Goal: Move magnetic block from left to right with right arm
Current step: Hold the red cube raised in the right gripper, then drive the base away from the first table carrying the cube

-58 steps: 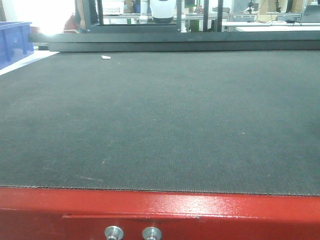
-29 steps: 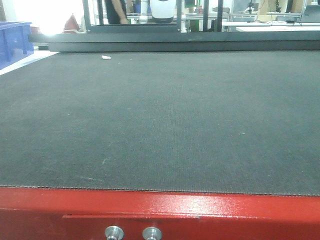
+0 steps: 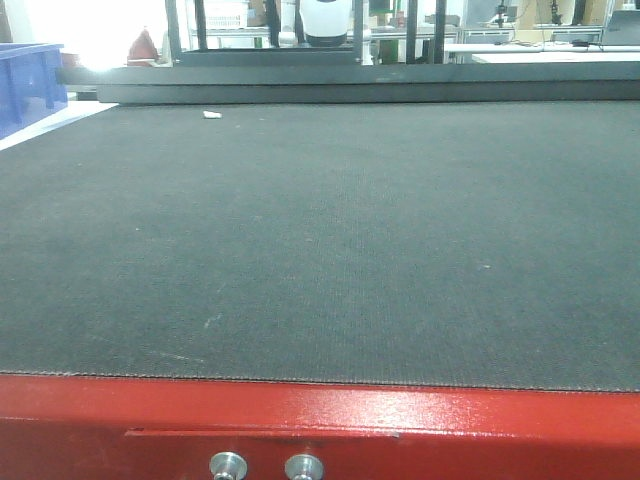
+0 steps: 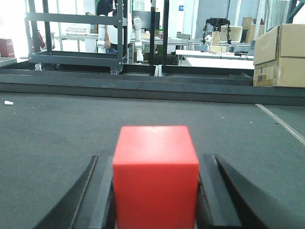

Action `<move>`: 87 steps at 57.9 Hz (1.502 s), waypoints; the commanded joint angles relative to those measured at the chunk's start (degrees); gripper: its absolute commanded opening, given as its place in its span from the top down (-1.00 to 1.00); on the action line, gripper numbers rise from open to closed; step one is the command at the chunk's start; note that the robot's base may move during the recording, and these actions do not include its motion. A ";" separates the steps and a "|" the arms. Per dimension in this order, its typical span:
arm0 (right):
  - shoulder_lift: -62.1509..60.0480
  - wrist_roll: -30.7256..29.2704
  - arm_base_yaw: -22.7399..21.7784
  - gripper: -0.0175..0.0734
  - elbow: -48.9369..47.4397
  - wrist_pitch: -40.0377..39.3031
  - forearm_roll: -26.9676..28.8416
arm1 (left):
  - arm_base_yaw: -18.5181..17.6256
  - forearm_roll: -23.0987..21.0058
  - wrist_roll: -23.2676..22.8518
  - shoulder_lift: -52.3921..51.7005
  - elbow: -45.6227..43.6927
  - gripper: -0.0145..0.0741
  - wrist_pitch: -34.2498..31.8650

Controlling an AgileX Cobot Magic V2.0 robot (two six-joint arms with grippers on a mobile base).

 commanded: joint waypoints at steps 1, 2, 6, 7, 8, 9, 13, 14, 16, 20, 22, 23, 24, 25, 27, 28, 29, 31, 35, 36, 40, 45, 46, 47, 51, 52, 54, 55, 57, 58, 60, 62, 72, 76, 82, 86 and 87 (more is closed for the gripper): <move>0.49 -0.54 -0.34 0.01 -1.63 -5.50 -0.10 | -0.33 -0.39 -0.21 -0.53 0.40 0.94 -5.27; 0.49 -0.54 -0.34 0.01 -1.63 -5.50 -0.10 | -0.33 -0.39 -0.21 -0.53 0.40 0.94 -5.27; 0.49 -0.54 -0.34 0.01 -1.63 -5.50 -0.10 | -0.33 -0.39 -0.21 -0.53 0.40 0.94 -5.27; 0.49 -0.54 -0.34 0.01 -1.63 -5.50 -0.10 | -0.33 -0.39 -0.21 -0.53 0.40 0.94 -5.27; 0.49 -0.54 -0.34 0.01 -1.63 -5.50 -0.10 | -0.33 -0.39 -0.21 -0.53 0.40 0.94 -5.27; 0.49 -0.54 -0.34 0.01 -1.63 -5.50 -0.10 | -0.33 -0.39 -0.21 -0.53 0.40 0.94 -5.27; 0.49 -0.54 -0.34 0.01 -1.63 -5.50 -0.10 | -0.33 -0.39 -0.21 -0.53 0.40 0.94 -5.27; 0.49 -0.54 -0.34 0.01 -1.63 -5.50 -0.10 | -0.33 -0.39 -0.21 -0.53 0.40 0.94 -5.27; 0.49 -0.54 -0.34 0.01 -1.63 -5.50 -0.10 | -0.33 -0.39 -0.21 -0.53 0.40 0.94 -5.27; 0.49 -0.54 -0.34 0.01 -1.63 -5.50 -0.10 | -0.33 -0.39 -0.21 -0.53 0.40 0.94 -5.27; 0.49 -0.54 -0.34 0.01 -1.63 -5.50 -0.10 | -0.33 -0.39 -0.21 -0.53 0.40 0.94 -5.27; 0.49 -0.54 -0.34 0.01 -1.63 -5.50 -0.10 | -0.33 -0.39 -0.21 -0.53 0.40 0.94 -5.27; 0.49 -0.54 -0.34 0.01 -1.63 -5.50 -0.10 | -0.33 -0.39 -0.21 -0.53 0.40 0.94 -5.27; 0.49 -0.54 -0.34 0.01 -1.63 -5.50 -0.10 | -0.33 -0.39 -0.21 -0.53 0.40 0.94 -5.27; 0.49 -0.54 -0.34 0.01 -1.63 -5.50 -0.10 | -0.33 -0.39 -0.21 -0.53 0.40 0.94 -5.27; 0.49 -0.54 -0.34 0.01 -1.63 -5.50 -0.10 | -0.33 -0.39 -0.21 -0.53 0.40 0.94 -5.27; 0.49 -0.54 -0.34 0.01 -1.63 -5.50 -0.10 | -0.33 -0.39 -0.21 -0.53 0.40 0.94 -5.27; 0.49 -0.54 -0.34 0.01 -1.63 -5.50 -0.10 | -0.33 -0.39 -0.21 -0.53 0.40 0.94 -5.27; 0.49 -0.54 -0.34 0.01 -1.63 -5.50 -0.10 | -0.33 -0.39 -0.21 -0.53 0.40 0.94 -5.27; 0.49 -0.54 -0.34 0.01 -1.63 -5.50 -0.10 | -0.33 -0.39 -0.21 -0.53 0.40 0.94 -5.27; 0.49 -0.54 -0.34 0.01 -1.63 -5.50 -0.10 | -0.33 -0.39 -0.21 -0.53 0.40 0.94 -5.27; 0.49 -0.54 -0.34 0.01 -1.63 -5.50 -0.10 | -0.33 -0.39 -0.21 -0.53 0.40 0.94 -5.27; 0.49 -0.54 -0.34 0.01 -1.63 -5.50 -0.10 | -0.33 -0.39 -0.21 -0.53 0.40 0.94 -5.27; 0.49 -0.54 -0.34 0.01 -1.63 -5.50 -0.10 | -0.33 -0.39 -0.21 -0.53 0.40 0.94 -5.27; 0.49 -0.54 -0.34 0.01 -1.63 -5.50 -0.10 | -0.33 -0.39 -0.21 -0.53 0.40 0.94 -5.27; 0.49 -0.54 -0.34 0.01 -1.63 -5.50 -0.10 | -0.33 -0.39 -0.21 -0.53 0.40 0.94 -5.27; 0.49 -0.54 -0.34 0.01 -1.63 -5.50 -0.10 | -0.33 -0.39 -0.21 -0.53 0.40 0.94 -5.27; 0.49 -0.54 -0.34 0.01 -1.63 -5.50 -0.10 | -0.33 -0.39 -0.21 -0.53 0.40 0.94 -5.27; 0.49 -0.54 -0.34 0.01 -1.63 -5.50 -0.10 | -0.33 -0.39 -0.21 -0.53 0.40 0.94 -5.27; 0.49 -0.54 -0.34 0.01 -1.63 -5.50 -0.10 | -0.33 -0.39 -0.21 -0.53 0.40 0.94 -5.27; 0.49 -0.54 -0.34 0.01 -1.63 -5.50 -0.10 | -0.33 -0.39 -0.21 -0.53 0.40 0.94 -5.27; 0.49 -0.54 -0.34 0.01 -1.63 -5.50 -0.10 | -0.33 -0.39 -0.21 -0.53 0.40 0.94 -5.27; 0.49 -0.54 -0.34 0.01 -1.63 -5.50 -0.10 | -0.33 -0.39 -0.21 -0.53 0.40 0.94 -5.27; 0.49 -0.54 -0.34 0.01 -1.63 -5.50 -0.10 | -0.33 -0.39 -0.21 -0.53 0.40 0.94 -5.27; 0.49 -0.54 -0.34 0.01 -1.63 -5.50 -0.10 | -0.33 -0.39 -0.21 -0.53 0.40 0.94 -5.27; 0.49 -0.54 -0.34 0.01 -1.63 -5.50 -0.10 | -0.33 -0.39 -0.21 -0.53 0.40 0.94 -5.27; 0.49 -0.54 -0.34 0.01 -1.63 -5.50 -0.10 | -0.33 -0.39 -0.21 -0.53 0.40 0.94 -5.27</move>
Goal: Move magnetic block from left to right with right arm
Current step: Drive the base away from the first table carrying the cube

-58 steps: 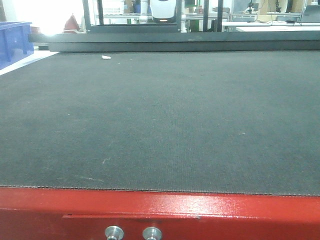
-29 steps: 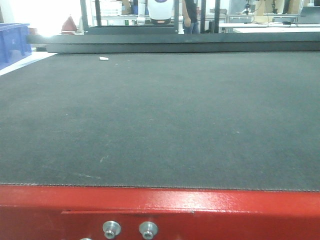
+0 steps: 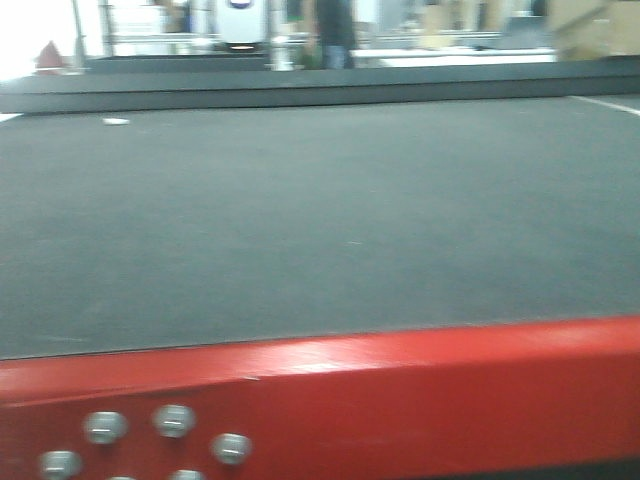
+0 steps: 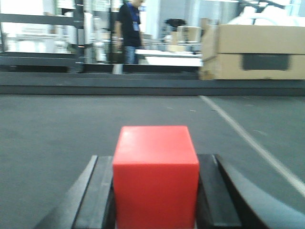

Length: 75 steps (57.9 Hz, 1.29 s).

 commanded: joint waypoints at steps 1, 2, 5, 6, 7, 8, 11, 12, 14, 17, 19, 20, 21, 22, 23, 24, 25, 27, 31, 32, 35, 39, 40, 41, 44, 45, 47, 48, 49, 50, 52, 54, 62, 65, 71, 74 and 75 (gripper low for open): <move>0.49 -0.54 -0.34 0.01 -1.63 -5.50 -0.10 | -0.33 -0.39 -0.21 -0.53 0.40 0.94 -5.27; 0.49 -0.54 -0.34 0.01 -1.63 -5.50 -0.10 | -0.33 -0.39 -0.21 -0.53 0.40 0.94 -5.27; 0.49 -0.54 -0.34 0.01 -1.63 -5.50 -0.10 | -0.33 -0.39 -0.21 -0.53 0.40 0.94 -5.27; 0.49 -0.54 -0.34 0.01 -1.63 -5.50 -0.10 | -0.33 -0.39 -0.21 -0.53 0.40 0.94 -5.27; 0.49 -0.54 -0.34 0.01 -1.63 -5.50 -0.10 | -0.33 -0.39 -0.21 -0.53 0.40 0.94 -5.27; 0.49 -0.54 -0.34 0.01 -1.63 -5.50 -0.10 | -0.33 -0.39 -0.21 -0.53 0.40 0.94 -5.27; 0.49 -0.54 -0.34 0.01 -1.63 -5.50 -0.10 | -0.33 -0.39 -0.21 -0.53 0.40 0.94 -5.27; 0.49 -0.54 -0.34 0.01 -1.63 -5.50 -0.10 | -0.33 -0.39 -0.21 -0.53 0.40 0.94 -5.27; 0.49 -0.54 -0.34 0.01 -1.63 -5.50 -0.10 | -0.33 -0.39 -0.21 -0.53 0.40 0.94 -5.27; 0.49 -0.54 -0.34 0.01 -1.63 -5.50 -0.10 | -0.33 -0.39 -0.21 -0.53 0.40 0.94 -5.27; 0.49 -0.54 -0.34 0.01 -1.63 -5.50 -0.10 | -0.33 -0.39 -0.21 -0.53 0.40 0.94 -5.27; 0.49 -0.54 -0.34 0.01 -1.63 -5.50 -0.10 | -0.33 -0.39 -0.21 -0.53 0.40 0.94 -5.27; 0.49 -0.54 -0.34 0.01 -1.63 -5.50 -0.10 | -0.33 -0.39 -0.21 -0.53 0.40 0.94 -5.27; 0.49 -0.54 -0.34 0.01 -1.63 -5.50 -0.10 | -0.33 -0.39 -0.21 -0.53 0.40 0.94 -5.27; 0.49 -0.54 -0.34 0.01 -1.63 -5.50 -0.10 | -0.33 -0.39 -0.21 -0.53 0.40 0.94 -5.27; 0.49 -0.54 -0.34 0.01 -1.63 -5.50 -0.10 | -0.33 -0.39 -0.21 -0.53 0.40 0.94 -5.27; 0.49 -0.54 -0.34 0.01 -1.63 -5.50 -0.10 | -0.33 -0.39 -0.21 -0.53 0.40 0.94 -5.27; 0.49 -0.54 -0.34 0.01 -1.63 -5.50 -0.10 | -0.33 -0.39 -0.21 -0.53 0.40 0.94 -5.27; 0.49 -0.54 -0.34 0.01 -1.63 -5.50 -0.10 | -0.33 -0.39 -0.21 -0.53 0.40 0.94 -5.27; 0.49 -0.54 -0.34 0.01 -1.63 -5.50 -0.10 | -0.33 -0.39 -0.21 -0.53 0.40 0.94 -5.27; 0.49 -0.54 -0.34 0.01 -1.63 -5.50 -0.10 | -0.33 -0.39 -0.21 -0.53 0.40 0.94 -5.27; 0.49 -0.54 -0.34 0.01 -1.63 -5.50 -0.10 | -0.33 -0.39 -0.21 -0.53 0.40 0.94 -5.27; 0.49 -0.54 -0.34 0.01 -1.63 -5.50 -0.10 | -0.33 -0.39 -0.21 -0.53 0.40 0.94 -5.27; 0.49 -0.54 -0.34 0.01 -1.63 -5.50 -0.10 | -0.33 -0.39 -0.21 -0.53 0.40 0.94 -5.27; 0.49 -0.54 -0.34 0.01 -1.63 -5.50 -0.10 | -0.33 -0.39 -0.21 -0.53 0.40 0.94 -5.27; 0.49 -0.54 -0.34 0.01 -1.63 -5.50 -0.10 | -0.33 -0.39 -0.21 -0.53 0.40 0.94 -5.27; 0.49 -0.54 -0.34 0.01 -1.63 -5.50 -0.10 | -0.33 -0.39 -0.21 -0.53 0.40 0.94 -5.27; 0.49 -0.54 -0.34 0.01 -1.63 -5.50 -0.10 | -0.33 -0.39 -0.21 -0.53 0.40 0.94 -5.27; 0.49 -0.54 -0.34 0.01 -1.63 -5.50 -0.10 | -0.33 -0.39 -0.21 -0.53 0.40 0.94 -5.27; 0.49 -0.54 -0.34 0.01 -1.63 -5.50 -0.10 | -0.33 -0.39 -0.21 -0.53 0.40 0.94 -5.27; 0.49 -0.54 -0.34 0.01 -1.63 -5.50 -0.10 | -0.33 -0.39 -0.21 -0.53 0.40 0.94 -5.27; 0.49 -0.54 -0.34 0.01 -1.63 -5.50 -0.10 | -0.33 -0.39 -0.21 -0.53 0.40 0.94 -5.27; 0.49 -0.54 -0.34 0.01 -1.63 -5.50 -0.10 | -0.33 -0.39 -0.21 -0.53 0.40 0.94 -5.27; 0.49 -0.54 -0.34 0.01 -1.63 -5.50 -0.10 | -0.33 -0.39 -0.21 -0.53 0.40 0.94 -5.27; 0.49 -0.54 -0.34 0.01 -1.63 -5.50 -0.10 | -0.33 -0.39 -0.21 -0.53 0.40 0.94 -5.27; 0.49 -0.54 -0.34 0.01 -1.63 -5.50 -0.10 | -0.33 -0.39 -0.21 -0.53 0.40 0.94 -5.27; 0.49 -0.54 -0.34 0.01 -1.63 -5.50 -0.10 | -0.33 -0.39 -0.21 -0.53 0.40 0.94 -5.27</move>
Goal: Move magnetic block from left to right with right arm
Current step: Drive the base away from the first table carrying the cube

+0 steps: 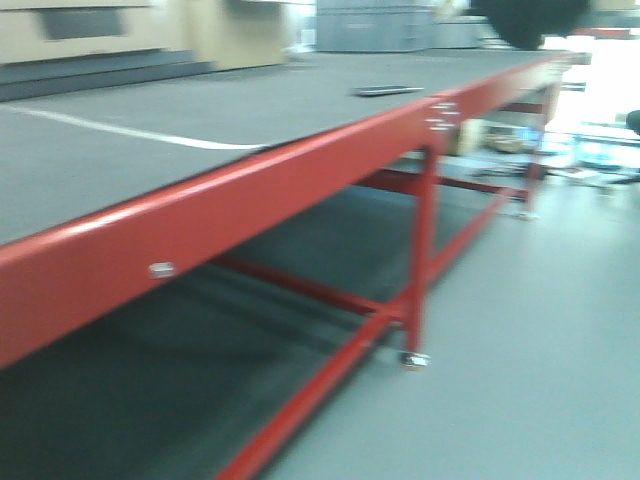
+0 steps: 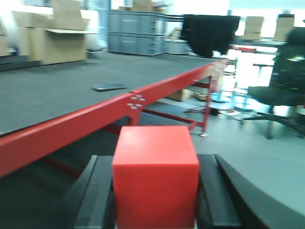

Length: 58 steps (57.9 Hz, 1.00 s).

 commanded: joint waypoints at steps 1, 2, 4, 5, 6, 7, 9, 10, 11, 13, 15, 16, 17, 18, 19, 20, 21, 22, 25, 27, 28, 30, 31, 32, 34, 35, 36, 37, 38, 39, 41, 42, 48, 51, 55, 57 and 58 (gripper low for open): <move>0.49 -0.54 -0.34 0.01 -1.63 -5.50 -0.10 | -0.33 -0.39 -0.21 -0.53 0.40 0.94 -5.27; 0.49 -0.54 -0.34 0.01 -1.63 -5.50 -0.10 | -0.33 -0.39 -0.21 -0.53 0.40 0.94 -5.27; 0.49 -0.54 -0.34 0.01 -1.63 -5.50 -0.10 | -0.33 -0.39 -0.21 -0.53 0.40 0.94 -5.27; 0.49 -0.54 -0.34 0.01 -1.63 -5.50 -0.10 | -0.33 -0.39 -0.21 -0.53 0.40 0.94 -5.27; 0.49 -0.54 -0.34 0.01 -1.63 -5.50 -0.10 | -0.33 -0.39 -0.21 -0.53 0.40 0.94 -5.27; 0.49 -0.54 -0.34 0.01 -1.63 -5.50 -0.10 | -0.33 -0.39 -0.21 -0.53 0.40 0.94 -5.27; 0.49 -0.54 -0.34 0.01 -1.63 -5.50 -0.10 | -0.33 -0.39 -0.21 -0.53 0.40 0.94 -5.27; 0.49 -0.54 -0.34 0.01 -1.63 -5.50 -0.10 | -0.33 -0.39 -0.21 -0.53 0.40 0.94 -5.27; 0.49 -0.54 -0.34 0.01 -1.63 -5.50 -0.10 | -0.33 -0.39 -0.21 -0.53 0.40 0.94 -5.27; 0.49 -0.54 -0.34 0.01 -1.63 -5.50 -0.10 | -0.33 -0.39 -0.21 -0.53 0.40 0.94 -5.27; 0.49 -0.54 -0.34 0.01 -1.63 -5.50 -0.10 | -0.33 -0.39 -0.21 -0.53 0.40 0.94 -5.27; 0.49 -0.54 -0.34 0.01 -1.63 -5.50 -0.10 | -0.33 -0.39 -0.21 -0.53 0.40 0.94 -5.27; 0.49 -0.54 -0.34 0.01 -1.63 -5.50 -0.10 | -0.33 -0.39 -0.21 -0.53 0.40 0.94 -5.27; 0.49 -0.54 -0.34 0.01 -1.63 -5.50 -0.10 | -0.33 -0.39 -0.21 -0.53 0.40 0.94 -5.27; 0.49 -0.54 -0.34 0.01 -1.63 -5.50 -0.10 | -0.33 -0.39 -0.21 -0.53 0.40 0.94 -5.27; 0.49 -0.54 -0.34 0.01 -1.63 -5.50 -0.10 | -0.33 -0.39 -0.21 -0.53 0.40 0.94 -5.27; 0.49 -0.54 -0.34 0.01 -1.63 -5.50 -0.10 | -0.33 -0.39 -0.21 -0.53 0.40 0.94 -5.27; 0.49 -0.54 -0.34 0.01 -1.63 -5.50 -0.10 | -0.33 -0.39 -0.21 -0.53 0.40 0.94 -5.27; 0.49 -0.54 -0.34 0.01 -1.63 -5.50 -0.10 | -0.33 -0.39 -0.21 -0.53 0.40 0.94 -5.27; 0.49 -0.54 -0.34 0.01 -1.63 -5.50 -0.10 | -0.33 -0.39 -0.21 -0.53 0.40 0.94 -5.27; 0.49 -0.54 -0.34 0.01 -1.63 -5.50 -0.10 | -0.33 -0.39 -0.21 -0.53 0.40 0.94 -5.27; 0.49 -0.54 -0.34 0.01 -1.63 -5.50 -0.10 | -0.33 -0.39 -0.21 -0.53 0.40 0.94 -5.27; 0.49 -0.54 -0.34 0.01 -1.63 -5.50 -0.10 | -0.33 -0.39 -0.21 -0.53 0.40 0.94 -5.27; 0.49 -0.54 -0.34 0.01 -1.63 -5.50 -0.10 | -0.33 -0.39 -0.21 -0.53 0.40 0.94 -5.27; 0.49 -0.54 -0.34 0.01 -1.63 -5.50 -0.10 | -0.33 -0.39 -0.21 -0.53 0.40 0.94 -5.27; 0.49 -0.54 -0.34 0.01 -1.63 -5.50 -0.10 | -0.33 -0.39 -0.21 -0.53 0.40 0.94 -5.27; 0.49 -0.54 -0.34 0.01 -1.63 -5.50 -0.10 | -0.33 -0.39 -0.21 -0.53 0.40 0.94 -5.27; 0.49 -0.54 -0.34 0.01 -1.63 -5.50 -0.10 | -0.33 -0.39 -0.21 -0.53 0.40 0.94 -5.27; 0.49 -0.54 -0.34 0.01 -1.63 -5.50 -0.10 | -0.33 -0.39 -0.21 -0.53 0.40 0.94 -5.27; 0.49 -0.54 -0.34 0.01 -1.63 -5.50 -0.10 | -0.33 -0.39 -0.21 -0.53 0.40 0.94 -5.27; 0.49 -0.54 -0.34 0.01 -1.63 -5.50 -0.10 | -0.33 -0.39 -0.21 -0.53 0.40 0.94 -5.27; 0.49 -0.54 -0.34 0.01 -1.63 -5.50 -0.10 | -0.33 -0.39 -0.21 -0.53 0.40 0.94 -5.27; 0.49 -0.54 -0.34 0.01 -1.63 -5.50 -0.10 | -0.33 -0.39 -0.21 -0.53 0.40 0.94 -5.27; 0.49 -0.54 -0.34 0.01 -1.63 -5.50 -0.10 | -0.33 -0.39 -0.21 -0.53 0.40 0.94 -5.27; 0.49 -0.54 -0.34 0.01 -1.63 -5.50 -0.10 | -0.33 -0.39 -0.21 -0.53 0.40 0.94 -5.27; 0.49 -0.54 -0.34 0.01 -1.63 -5.50 -0.10 | -0.33 -0.39 -0.21 -0.53 0.40 0.94 -5.27; 0.49 -0.54 -0.34 0.01 -1.63 -5.50 -0.10 | -0.33 -0.39 -0.21 -0.53 0.40 0.94 -5.27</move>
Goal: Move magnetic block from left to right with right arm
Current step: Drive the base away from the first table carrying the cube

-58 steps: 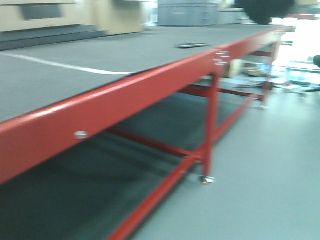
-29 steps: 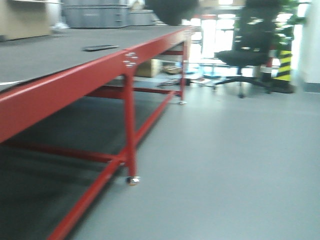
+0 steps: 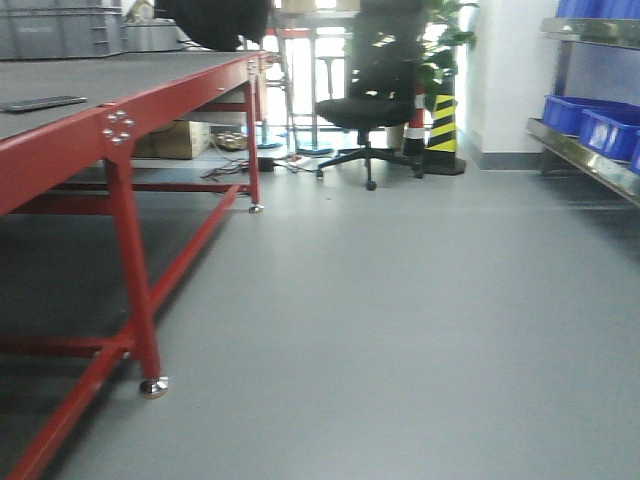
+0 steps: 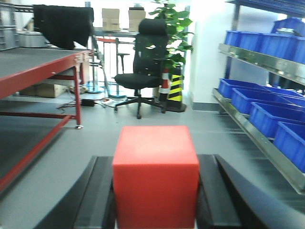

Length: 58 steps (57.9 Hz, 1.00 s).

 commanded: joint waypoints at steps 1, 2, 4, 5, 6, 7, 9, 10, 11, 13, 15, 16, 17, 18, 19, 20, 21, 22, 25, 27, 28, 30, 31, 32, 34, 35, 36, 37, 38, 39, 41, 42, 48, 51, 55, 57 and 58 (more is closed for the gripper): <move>0.49 -0.54 -0.34 0.01 -1.63 -5.50 -0.10 | -0.33 -0.39 -0.21 -0.53 0.40 0.94 -5.27; 0.49 -0.54 -0.34 0.01 -1.63 -5.50 -0.10 | -0.33 -0.39 -0.21 -0.53 0.40 0.94 -5.27; 0.49 -0.54 -0.34 0.01 -1.63 -5.50 -0.10 | -0.33 -0.39 -0.21 -0.53 0.40 0.94 -5.27; 0.49 -0.54 -0.34 0.01 -1.63 -5.50 -0.10 | -0.33 -0.39 -0.21 -0.53 0.40 0.94 -5.27; 0.49 -0.54 -0.34 0.01 -1.63 -5.50 -0.10 | -0.33 -0.39 -0.21 -0.53 0.40 0.94 -5.27; 0.49 -0.54 -0.34 0.01 -1.63 -5.50 -0.10 | -0.33 -0.39 -0.21 -0.53 0.40 0.94 -5.27; 0.49 -0.54 -0.34 0.01 -1.63 -5.50 -0.10 | -0.33 -0.39 -0.21 -0.53 0.40 0.94 -5.27; 0.49 -0.54 -0.34 0.01 -1.63 -5.50 -0.10 | -0.33 -0.39 -0.21 -0.53 0.40 0.94 -5.27; 0.49 -0.54 -0.34 0.01 -1.63 -5.50 -0.10 | -0.33 -0.39 -0.21 -0.53 0.40 0.94 -5.27; 0.49 -0.54 -0.34 0.01 -1.63 -5.50 -0.10 | -0.33 -0.39 -0.21 -0.53 0.40 0.94 -5.27; 0.49 -0.54 -0.34 0.01 -1.63 -5.50 -0.10 | -0.33 -0.39 -0.21 -0.53 0.40 0.94 -5.27; 0.49 -0.54 -0.34 0.01 -1.63 -5.50 -0.10 | -0.33 -0.39 -0.21 -0.53 0.40 0.94 -5.27; 0.49 -0.54 -0.34 0.01 -1.63 -5.50 -0.10 | -0.33 -0.39 -0.21 -0.53 0.40 0.94 -5.27; 0.49 -0.54 -0.34 0.01 -1.63 -5.50 -0.10 | -0.33 -0.39 -0.21 -0.53 0.40 0.94 -5.27; 0.49 -0.54 -0.34 0.01 -1.63 -5.50 -0.10 | -0.33 -0.39 -0.21 -0.53 0.40 0.94 -5.27; 0.49 -0.54 -0.34 0.01 -1.63 -5.50 -0.10 | -0.33 -0.39 -0.21 -0.53 0.40 0.94 -5.27; 0.49 -0.54 -0.34 0.01 -1.63 -5.50 -0.10 | -0.33 -0.39 -0.21 -0.53 0.40 0.94 -5.27; 0.49 -0.54 -0.34 0.01 -1.63 -5.50 -0.10 | -0.33 -0.39 -0.21 -0.53 0.40 0.94 -5.27; 0.49 -0.54 -0.34 0.01 -1.63 -5.50 -0.10 | -0.33 -0.39 -0.21 -0.53 0.40 0.94 -5.27; 0.49 -0.54 -0.34 0.01 -1.63 -5.50 -0.10 | -0.33 -0.39 -0.21 -0.53 0.40 0.94 -5.27; 0.49 -0.54 -0.34 0.01 -1.63 -5.50 -0.10 | -0.33 -0.39 -0.21 -0.53 0.40 0.94 -5.27; 0.49 -0.54 -0.34 0.01 -1.63 -5.50 -0.10 | -0.33 -0.39 -0.21 -0.53 0.40 0.94 -5.27; 0.49 -0.54 -0.34 0.01 -1.63 -5.50 -0.10 | -0.33 -0.39 -0.21 -0.53 0.40 0.94 -5.27; 0.49 -0.54 -0.34 0.01 -1.63 -5.50 -0.10 | -0.33 -0.39 -0.21 -0.53 0.40 0.94 -5.27; 0.49 -0.54 -0.34 0.01 -1.63 -5.50 -0.10 | -0.33 -0.39 -0.21 -0.53 0.40 0.94 -5.27; 0.49 -0.54 -0.34 0.01 -1.63 -5.50 -0.10 | -0.33 -0.39 -0.21 -0.53 0.40 0.94 -5.27; 0.49 -0.54 -0.34 0.01 -1.63 -5.50 -0.10 | -0.33 -0.39 -0.21 -0.53 0.40 0.94 -5.27; 0.49 -0.54 -0.34 0.01 -1.63 -5.50 -0.10 | -0.33 -0.39 -0.21 -0.53 0.40 0.94 -5.27; 0.49 -0.54 -0.34 0.01 -1.63 -5.50 -0.10 | -0.33 -0.39 -0.21 -0.53 0.40 0.94 -5.27; 0.49 -0.54 -0.34 0.01 -1.63 -5.50 -0.10 | -0.33 -0.39 -0.21 -0.53 0.40 0.94 -5.27; 0.49 -0.54 -0.34 0.01 -1.63 -5.50 -0.10 | -0.33 -0.39 -0.21 -0.53 0.40 0.94 -5.27; 0.49 -0.54 -0.34 0.01 -1.63 -5.50 -0.10 | -0.33 -0.39 -0.21 -0.53 0.40 0.94 -5.27; 0.49 -0.54 -0.34 0.01 -1.63 -5.50 -0.10 | -0.33 -0.39 -0.21 -0.53 0.40 0.94 -5.27; 0.49 -0.54 -0.34 0.01 -1.63 -5.50 -0.10 | -0.33 -0.39 -0.21 -0.53 0.40 0.94 -5.27; 0.49 -0.54 -0.34 0.01 -1.63 -5.50 -0.10 | -0.33 -0.39 -0.21 -0.53 0.40 0.94 -5.27; 0.49 -0.54 -0.34 0.01 -1.63 -5.50 -0.10 | -0.33 -0.39 -0.21 -0.53 0.40 0.94 -5.27; 0.49 -0.54 -0.34 0.01 -1.63 -5.50 -0.10 | -0.33 -0.39 -0.21 -0.53 0.40 0.94 -5.27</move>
